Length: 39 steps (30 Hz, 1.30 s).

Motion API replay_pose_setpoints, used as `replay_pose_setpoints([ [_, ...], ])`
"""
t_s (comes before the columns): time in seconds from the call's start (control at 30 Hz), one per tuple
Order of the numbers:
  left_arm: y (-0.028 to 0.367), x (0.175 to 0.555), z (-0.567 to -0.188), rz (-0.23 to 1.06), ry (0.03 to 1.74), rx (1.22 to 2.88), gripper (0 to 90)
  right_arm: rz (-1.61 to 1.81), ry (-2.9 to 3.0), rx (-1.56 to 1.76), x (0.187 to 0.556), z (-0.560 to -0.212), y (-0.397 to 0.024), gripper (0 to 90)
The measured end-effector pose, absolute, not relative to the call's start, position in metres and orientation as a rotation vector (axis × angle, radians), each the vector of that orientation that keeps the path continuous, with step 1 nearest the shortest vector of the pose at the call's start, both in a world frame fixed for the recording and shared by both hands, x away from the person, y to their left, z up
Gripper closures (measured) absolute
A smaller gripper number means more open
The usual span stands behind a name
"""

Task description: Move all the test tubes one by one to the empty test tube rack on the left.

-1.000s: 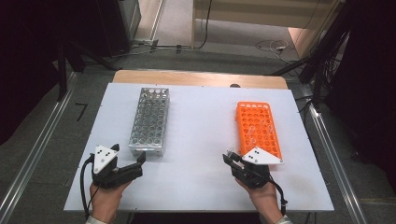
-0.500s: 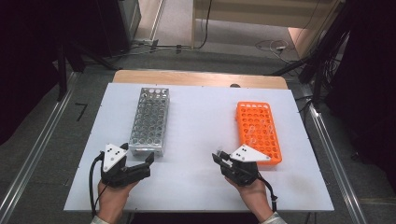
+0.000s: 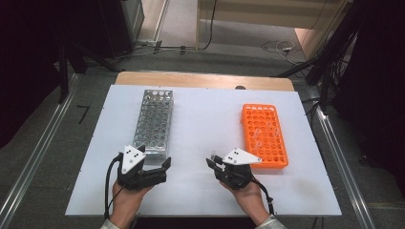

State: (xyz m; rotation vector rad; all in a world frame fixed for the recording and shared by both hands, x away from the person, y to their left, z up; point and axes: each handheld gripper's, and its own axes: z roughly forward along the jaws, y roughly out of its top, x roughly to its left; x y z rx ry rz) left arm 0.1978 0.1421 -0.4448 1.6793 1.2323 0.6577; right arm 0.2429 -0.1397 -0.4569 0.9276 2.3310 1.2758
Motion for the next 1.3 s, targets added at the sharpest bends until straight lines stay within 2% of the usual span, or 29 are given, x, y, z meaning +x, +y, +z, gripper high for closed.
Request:
replay_pose_setpoints([
  [0.33, 0.129, 0.201, -0.442, 0.622, 1.201, 1.687, 9.5, 1.269, 2.355, 0.898, 0.243, -0.459, -0.128, 73.2],
  [0.83, 0.106, 0.205, -0.438, 0.551, 1.113, 1.722, 16.7, 1.285, 2.394, 0.856, 0.243, -0.461, -0.111, 73.2],
  [1.0, 0.098, 0.206, -0.437, 0.516, 1.066, 1.732, 23.1, 1.285, 2.408, 0.844, 0.241, -0.461, -0.107, 73.2],
  [1.2, 0.089, 0.206, -0.437, 0.469, 1.007, 1.745, 39.4, 1.292, 2.417, 0.83, 0.238, -0.46, -0.104, 73.2],
  [1.3, 0.085, 0.207, -0.437, 0.451, 0.982, 1.751, 43.3, 1.29, 2.42, 0.825, 0.238, -0.46, -0.104, 73.2],
])
